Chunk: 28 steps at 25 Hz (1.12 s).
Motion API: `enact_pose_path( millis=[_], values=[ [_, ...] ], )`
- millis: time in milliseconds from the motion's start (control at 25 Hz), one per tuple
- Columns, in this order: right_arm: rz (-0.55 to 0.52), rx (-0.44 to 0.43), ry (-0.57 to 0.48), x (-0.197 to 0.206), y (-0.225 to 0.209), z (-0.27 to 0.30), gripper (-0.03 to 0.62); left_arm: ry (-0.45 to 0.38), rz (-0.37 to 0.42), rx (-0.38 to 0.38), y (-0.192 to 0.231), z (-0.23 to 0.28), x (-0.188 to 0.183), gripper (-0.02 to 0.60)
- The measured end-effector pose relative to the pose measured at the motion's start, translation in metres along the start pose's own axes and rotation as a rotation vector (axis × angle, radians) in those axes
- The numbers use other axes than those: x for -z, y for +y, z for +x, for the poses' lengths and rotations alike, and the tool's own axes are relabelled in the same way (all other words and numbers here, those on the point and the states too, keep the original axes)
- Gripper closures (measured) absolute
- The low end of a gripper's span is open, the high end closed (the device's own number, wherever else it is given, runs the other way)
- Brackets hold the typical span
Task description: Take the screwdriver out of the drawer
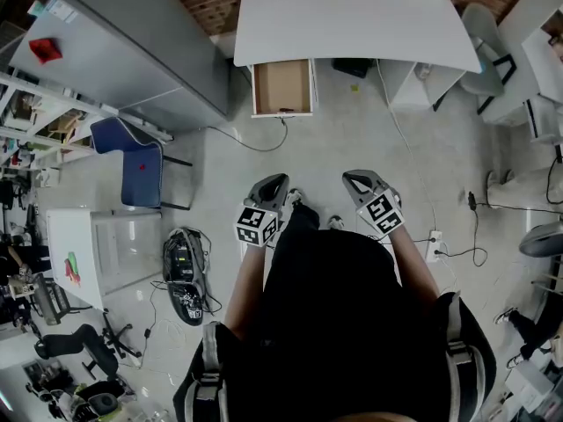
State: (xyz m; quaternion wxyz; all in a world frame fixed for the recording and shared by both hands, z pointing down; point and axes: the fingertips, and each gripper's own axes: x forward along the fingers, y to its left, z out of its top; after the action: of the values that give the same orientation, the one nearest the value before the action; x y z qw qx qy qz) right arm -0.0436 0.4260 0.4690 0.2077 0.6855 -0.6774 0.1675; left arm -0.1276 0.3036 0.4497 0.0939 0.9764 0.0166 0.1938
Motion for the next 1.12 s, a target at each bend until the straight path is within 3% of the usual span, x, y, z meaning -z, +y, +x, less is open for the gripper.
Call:
enact_pose_path(
  millis=[1120],
  values=[
    [-0.007, 0.012, 0.056, -0.040, -0.022, 0.074, 0.539, 0.006, -0.030, 0.045, 0.086, 0.021, -0.023, 0.556]
  ],
)
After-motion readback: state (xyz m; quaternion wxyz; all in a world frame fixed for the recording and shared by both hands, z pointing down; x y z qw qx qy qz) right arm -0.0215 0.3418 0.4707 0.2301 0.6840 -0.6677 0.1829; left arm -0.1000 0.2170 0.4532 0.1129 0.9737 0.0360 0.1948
